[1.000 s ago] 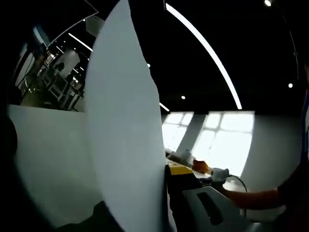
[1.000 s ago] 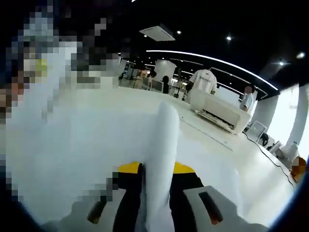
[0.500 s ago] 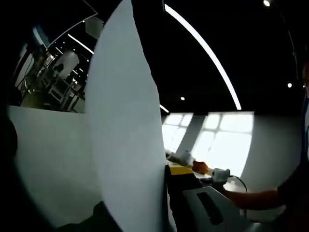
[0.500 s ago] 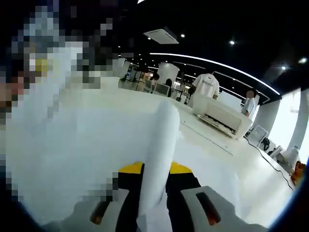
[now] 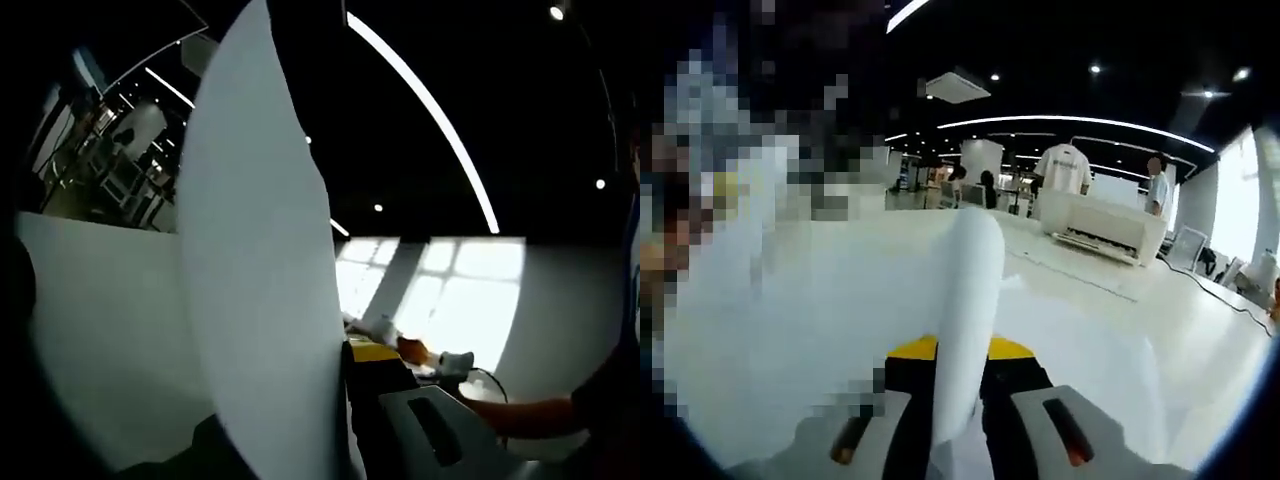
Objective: Organize the stack of printing papers by aligning and flattening the scattered papers on the table
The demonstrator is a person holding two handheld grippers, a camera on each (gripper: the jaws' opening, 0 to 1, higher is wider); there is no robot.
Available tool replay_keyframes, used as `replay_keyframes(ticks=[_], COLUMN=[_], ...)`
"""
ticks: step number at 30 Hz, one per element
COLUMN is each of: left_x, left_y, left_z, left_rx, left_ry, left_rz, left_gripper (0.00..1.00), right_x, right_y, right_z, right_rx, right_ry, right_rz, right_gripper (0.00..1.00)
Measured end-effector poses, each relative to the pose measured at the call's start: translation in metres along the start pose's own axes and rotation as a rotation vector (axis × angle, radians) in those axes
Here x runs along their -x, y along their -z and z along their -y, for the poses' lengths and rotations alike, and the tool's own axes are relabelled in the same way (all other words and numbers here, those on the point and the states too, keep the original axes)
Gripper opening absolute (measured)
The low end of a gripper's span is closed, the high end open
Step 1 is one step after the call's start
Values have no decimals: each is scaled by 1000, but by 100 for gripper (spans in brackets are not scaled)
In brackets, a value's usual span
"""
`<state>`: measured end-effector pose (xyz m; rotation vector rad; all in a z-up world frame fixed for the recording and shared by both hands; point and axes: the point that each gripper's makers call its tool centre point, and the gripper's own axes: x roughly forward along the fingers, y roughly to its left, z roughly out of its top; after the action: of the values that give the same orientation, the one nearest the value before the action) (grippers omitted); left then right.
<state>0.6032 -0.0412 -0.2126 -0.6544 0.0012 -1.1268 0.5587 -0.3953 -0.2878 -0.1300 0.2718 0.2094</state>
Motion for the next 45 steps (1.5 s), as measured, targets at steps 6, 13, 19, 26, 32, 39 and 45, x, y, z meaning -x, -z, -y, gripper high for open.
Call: replay_keyframes(ticks=[6, 13, 19, 26, 32, 39, 45], left_x=[0, -1, -1, -2, 0, -2, -3], left_y=[0, 2, 2, 6, 6, 13, 15], left_z=[0, 0, 0, 12, 19, 34, 41], left_rx=[-6, -19, -19, -21, -22, -25, -25], left_ry=[-1, -7, -11, -12, -12, -13, -15], left_rz=[1, -11, -12, -10, -7, -8, -2], left_gripper=[6, 6, 6, 6, 6, 6, 6], right_x=[4, 7, 8, 12, 16, 14, 14], right_y=[-3, -4, -5, -7, -11, -13, -15], right_z=[0, -7, -8, -11, -11, 1, 8], right_rx=[-57, -64, -66, -71, -92, -121, -122], right_ry=[-11, -10, -8, -2, 5, 6, 9], right_rz=[24, 26, 29, 42, 63, 81, 94], right_gripper=[8, 6, 6, 6, 6, 5, 5])
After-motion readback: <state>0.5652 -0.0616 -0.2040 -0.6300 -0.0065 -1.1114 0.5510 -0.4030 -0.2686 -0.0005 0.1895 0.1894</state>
